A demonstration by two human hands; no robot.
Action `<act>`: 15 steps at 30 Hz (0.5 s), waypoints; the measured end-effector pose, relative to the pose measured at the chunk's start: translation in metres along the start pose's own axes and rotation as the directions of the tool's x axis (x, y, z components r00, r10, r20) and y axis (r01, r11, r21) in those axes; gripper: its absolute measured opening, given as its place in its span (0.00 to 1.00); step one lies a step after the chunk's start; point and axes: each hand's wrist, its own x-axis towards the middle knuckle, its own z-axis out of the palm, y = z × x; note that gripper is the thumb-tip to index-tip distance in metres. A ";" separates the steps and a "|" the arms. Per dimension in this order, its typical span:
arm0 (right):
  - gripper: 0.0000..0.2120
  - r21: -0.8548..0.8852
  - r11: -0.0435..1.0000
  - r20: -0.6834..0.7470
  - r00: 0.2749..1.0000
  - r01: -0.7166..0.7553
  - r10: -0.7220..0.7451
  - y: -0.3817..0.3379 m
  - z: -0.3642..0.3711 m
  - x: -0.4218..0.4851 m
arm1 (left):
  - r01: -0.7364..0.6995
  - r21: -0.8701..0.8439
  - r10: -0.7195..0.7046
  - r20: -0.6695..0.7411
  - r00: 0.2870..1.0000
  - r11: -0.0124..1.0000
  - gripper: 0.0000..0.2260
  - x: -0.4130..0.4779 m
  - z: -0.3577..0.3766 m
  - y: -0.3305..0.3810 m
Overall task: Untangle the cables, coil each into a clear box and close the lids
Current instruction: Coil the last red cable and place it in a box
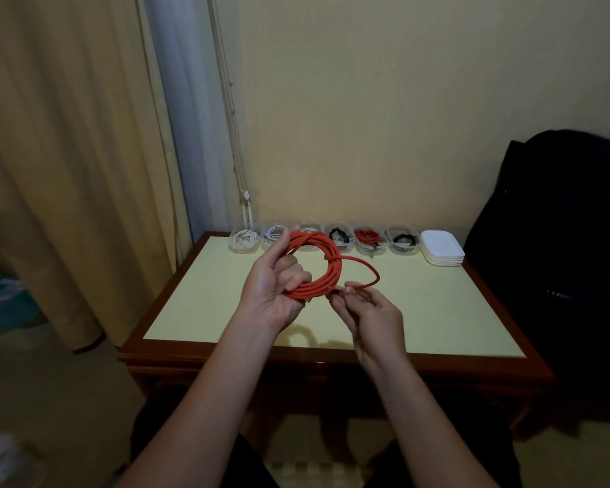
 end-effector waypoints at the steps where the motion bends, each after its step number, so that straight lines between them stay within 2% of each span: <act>1: 0.06 0.094 0.995 0.016 0.999 -0.037 0.036 -0.002 0.005 -0.004 | 0.002 0.007 -0.002 0.006 1.000 1.000 0.09 0.000 0.000 -0.001; 3: 0.07 0.226 0.970 0.059 0.995 -0.090 0.079 -0.006 0.011 -0.009 | 0.000 0.035 0.000 0.021 1.000 0.999 0.10 0.000 0.000 -0.004; 5: 0.09 0.274 0.953 0.116 0.988 -0.132 0.104 -0.008 0.015 -0.011 | -0.004 0.061 0.003 0.024 1.000 0.998 0.09 0.000 0.001 -0.006; 7: 0.11 0.237 0.957 0.190 0.974 -0.167 0.123 -0.010 0.016 -0.014 | -0.015 0.089 0.014 0.011 1.000 0.996 0.08 0.000 0.001 -0.006; 12: 0.14 -0.072 0.987 0.303 0.939 -0.145 0.160 -0.015 0.016 -0.025 | -0.040 0.155 0.042 -0.006 0.999 0.987 0.11 0.002 -0.004 -0.006; 15: 0.17 0.009 0.978 0.381 0.905 -0.209 0.190 -0.012 0.015 -0.031 | -0.115 0.227 0.116 0.007 0.993 0.967 0.10 0.004 -0.005 -0.009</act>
